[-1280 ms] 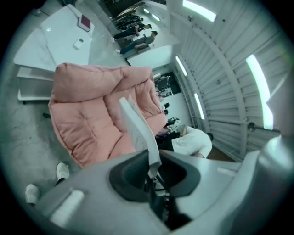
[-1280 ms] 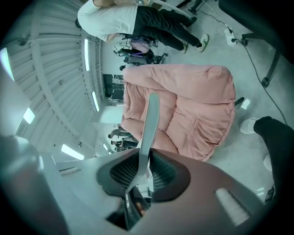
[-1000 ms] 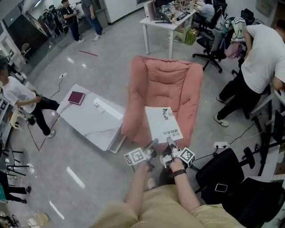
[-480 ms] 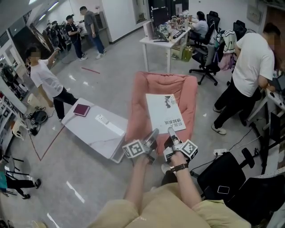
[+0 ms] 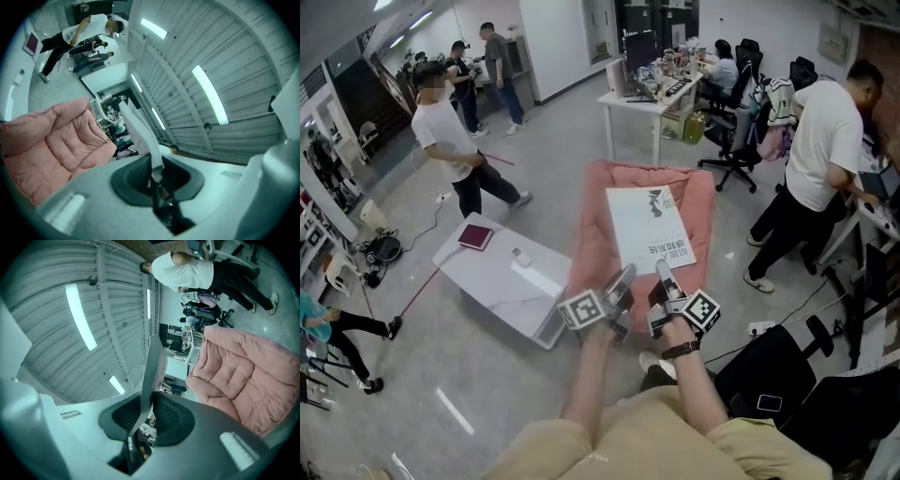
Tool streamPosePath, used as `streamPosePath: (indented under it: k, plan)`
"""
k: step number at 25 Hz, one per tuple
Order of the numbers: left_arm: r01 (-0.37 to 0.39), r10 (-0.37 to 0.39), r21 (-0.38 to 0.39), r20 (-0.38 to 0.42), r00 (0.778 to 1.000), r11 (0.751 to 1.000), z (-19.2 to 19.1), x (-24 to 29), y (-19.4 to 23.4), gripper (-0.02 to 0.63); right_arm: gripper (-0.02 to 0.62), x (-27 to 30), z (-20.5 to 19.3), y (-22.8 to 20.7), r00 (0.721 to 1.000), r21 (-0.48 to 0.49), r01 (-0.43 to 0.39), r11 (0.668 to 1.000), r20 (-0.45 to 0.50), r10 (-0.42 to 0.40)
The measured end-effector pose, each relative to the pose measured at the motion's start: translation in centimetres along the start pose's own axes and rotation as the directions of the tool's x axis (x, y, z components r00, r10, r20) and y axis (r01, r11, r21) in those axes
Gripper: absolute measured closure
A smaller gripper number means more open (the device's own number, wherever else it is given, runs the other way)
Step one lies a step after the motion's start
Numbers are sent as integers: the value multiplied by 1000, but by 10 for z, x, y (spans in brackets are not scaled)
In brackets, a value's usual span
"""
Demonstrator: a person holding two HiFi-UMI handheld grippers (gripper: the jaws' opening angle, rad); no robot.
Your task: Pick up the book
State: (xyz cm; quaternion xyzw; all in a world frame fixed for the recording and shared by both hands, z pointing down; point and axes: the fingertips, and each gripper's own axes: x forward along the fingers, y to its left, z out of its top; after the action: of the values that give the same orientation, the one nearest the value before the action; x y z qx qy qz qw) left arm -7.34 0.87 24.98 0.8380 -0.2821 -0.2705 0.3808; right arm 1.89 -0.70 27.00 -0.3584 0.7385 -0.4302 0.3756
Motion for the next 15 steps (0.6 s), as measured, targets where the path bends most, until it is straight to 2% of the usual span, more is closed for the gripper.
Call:
streamPosePath:
  k: [6,12,15]
  plan:
    - [51,-51,39,12,999,998,3,2,-25,551,518,-4,8,30,998,-11,-61,998,0,61]
    - [100,-102,81,19,995,992,4,10,-49,551,519,-10,24,46,994,-69,-110,992,11,111]
    - [94,-95,70,23,995,993,1,14,-55,551,518,-13,32,55,992,-106,-127,986,11,129]
